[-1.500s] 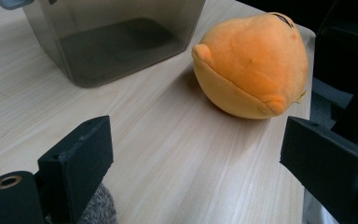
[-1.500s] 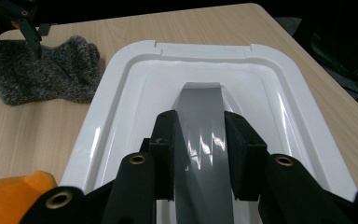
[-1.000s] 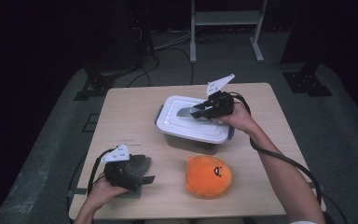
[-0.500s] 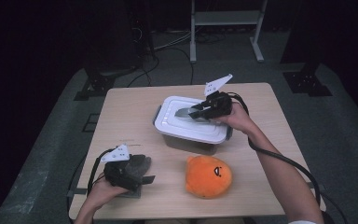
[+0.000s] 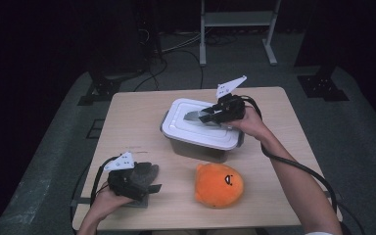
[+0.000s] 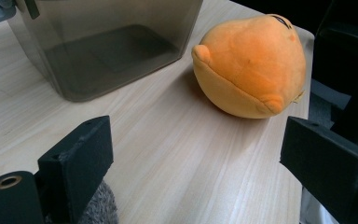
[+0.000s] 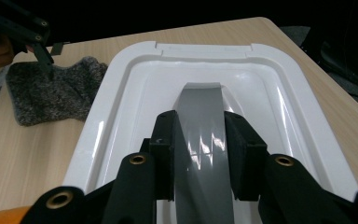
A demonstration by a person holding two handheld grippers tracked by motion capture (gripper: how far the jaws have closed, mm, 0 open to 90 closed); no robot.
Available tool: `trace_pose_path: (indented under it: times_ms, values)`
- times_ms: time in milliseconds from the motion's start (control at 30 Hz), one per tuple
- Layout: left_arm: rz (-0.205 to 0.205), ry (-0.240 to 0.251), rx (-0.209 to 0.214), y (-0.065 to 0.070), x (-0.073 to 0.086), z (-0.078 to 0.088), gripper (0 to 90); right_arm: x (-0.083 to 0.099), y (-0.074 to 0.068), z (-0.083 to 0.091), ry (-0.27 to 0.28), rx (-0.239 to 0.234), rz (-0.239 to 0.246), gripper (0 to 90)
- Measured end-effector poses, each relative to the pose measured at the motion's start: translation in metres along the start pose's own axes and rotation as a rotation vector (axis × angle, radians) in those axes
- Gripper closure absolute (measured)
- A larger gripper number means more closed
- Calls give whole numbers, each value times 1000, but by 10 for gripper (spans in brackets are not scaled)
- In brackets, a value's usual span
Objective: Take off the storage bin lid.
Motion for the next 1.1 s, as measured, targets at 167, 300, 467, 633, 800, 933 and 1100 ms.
trace_pose_path:
  times_ms: [167,300,467,633,800,933,1100]
  values:
    - [-3,3,1,0,0,0,87,-6,-3,19,14,23,10,658]
    - [2,9,-1,-1,0,0,87,-5,-3,40,29,47,4,658]
    - [7,16,-8,-2,-1,0,76,1,-5,67,33,81,6,658]
    - [4,21,-19,-4,-2,1,75,8,-10,88,41,104,0,658]
    - [0,25,-29,-5,-2,3,75,22,-10,109,42,135,-9,658]
    - [-1,23,-37,-7,-1,5,70,34,-10,122,38,159,-24,658]
    - [4,25,-44,-6,-1,5,63,45,-10,137,51,174,-41,658]
Point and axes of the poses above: each handheld gripper's, and its own axes: z roughly backward along the jaws, x roughly out of its underside, y roughly to its right, the point moved 9 cm from there along -z, roughly forward along the jaws, and after that the axes turned 14 degrees about -z, right-handed, at the moved point
